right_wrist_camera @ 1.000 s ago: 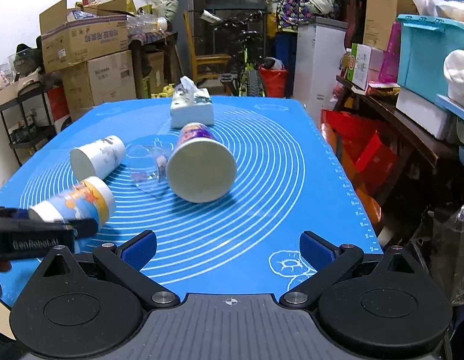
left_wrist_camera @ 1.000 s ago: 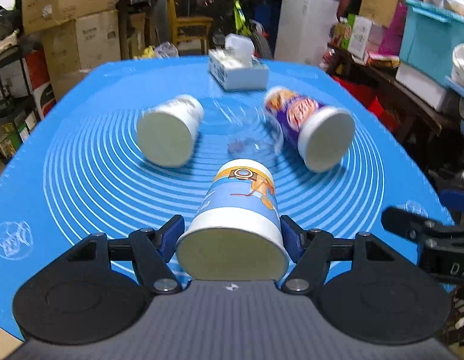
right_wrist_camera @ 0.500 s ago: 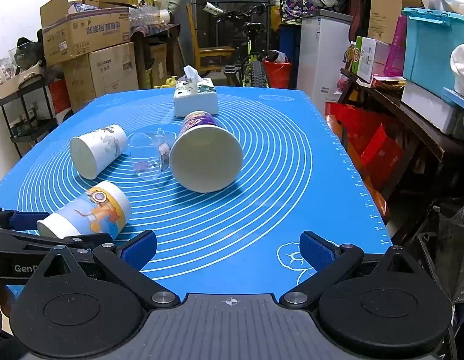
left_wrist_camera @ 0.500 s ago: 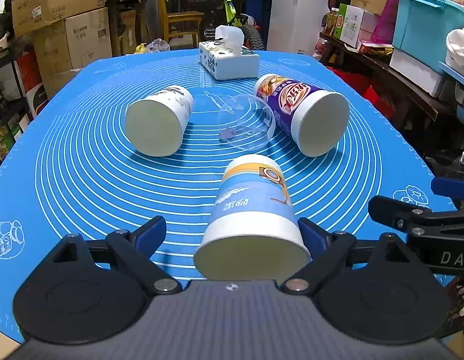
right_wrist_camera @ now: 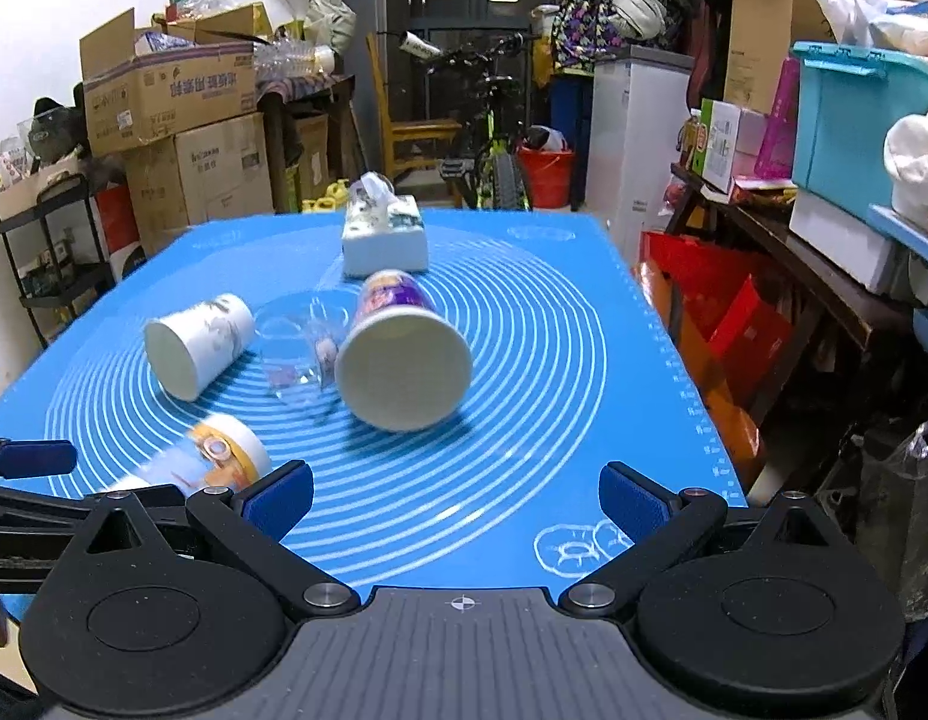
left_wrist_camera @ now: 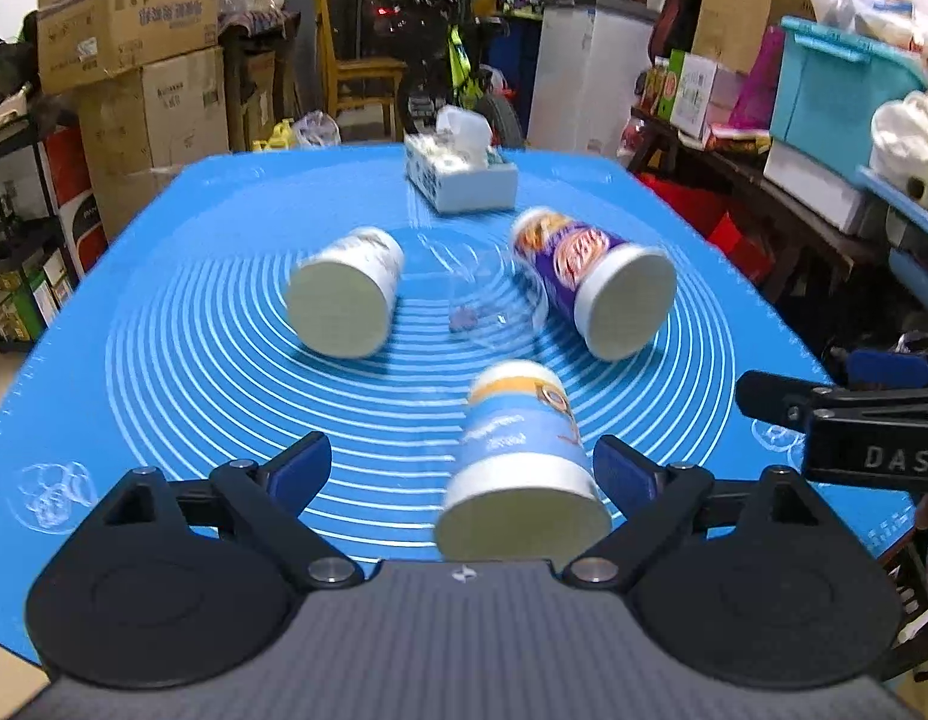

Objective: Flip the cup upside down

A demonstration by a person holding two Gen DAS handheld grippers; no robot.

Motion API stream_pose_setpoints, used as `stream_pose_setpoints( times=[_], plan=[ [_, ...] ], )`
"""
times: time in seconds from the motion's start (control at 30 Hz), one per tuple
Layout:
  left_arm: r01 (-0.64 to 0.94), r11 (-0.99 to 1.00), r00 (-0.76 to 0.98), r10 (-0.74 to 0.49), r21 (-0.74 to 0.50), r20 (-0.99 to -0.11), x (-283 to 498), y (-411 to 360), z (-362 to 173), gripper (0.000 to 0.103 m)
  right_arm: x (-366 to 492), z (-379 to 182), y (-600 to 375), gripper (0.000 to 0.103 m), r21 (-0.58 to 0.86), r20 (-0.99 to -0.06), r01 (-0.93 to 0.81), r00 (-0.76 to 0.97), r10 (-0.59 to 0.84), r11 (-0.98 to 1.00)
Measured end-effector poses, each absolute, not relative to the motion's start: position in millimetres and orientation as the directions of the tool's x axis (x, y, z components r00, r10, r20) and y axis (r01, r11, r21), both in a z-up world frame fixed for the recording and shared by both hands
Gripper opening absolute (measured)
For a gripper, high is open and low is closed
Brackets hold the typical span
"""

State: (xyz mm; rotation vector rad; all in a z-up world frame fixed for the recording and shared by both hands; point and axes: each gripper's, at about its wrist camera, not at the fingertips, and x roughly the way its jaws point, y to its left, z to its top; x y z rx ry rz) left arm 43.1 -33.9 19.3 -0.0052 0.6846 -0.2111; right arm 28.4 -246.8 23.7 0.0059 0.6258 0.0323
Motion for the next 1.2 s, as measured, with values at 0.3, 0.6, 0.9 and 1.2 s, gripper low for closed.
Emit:
stream_pose_setpoints(
  times=[0.3, 0.6, 0.9, 1.2],
  plan=[
    [0.031, 0.999, 0.813, -0.039, -0.023, -0.582, 46, 18, 41, 0.1, 45, 44, -215, 0.101, 0.077, -0.609, -0.134, 0.778, 0.153, 0.988],
    [-0.07, 0.997, 0.75, 0.045, -0.012, -0.66, 80, 60, 3, 0.1, 104, 38, -174, 0.098, 0.182, -0.747, -0.188, 0.612, 0.26, 0.965],
    [-0.073, 0.997, 0.74, 0.045, -0.014, -0.671, 78, 74, -8, 0.1, 138, 2, -149, 0.091, 0.185, -0.853, -0.165, 0.463, 0.242, 0.969],
    [-0.052, 0.999, 0.755, 0.049, 0.014, -0.654, 75, 70, -9, 0.1, 153, -11, -143, 0.073, 0.227, -0.881, -0.156, 0.387, 0.271, 0.961]
  ],
)
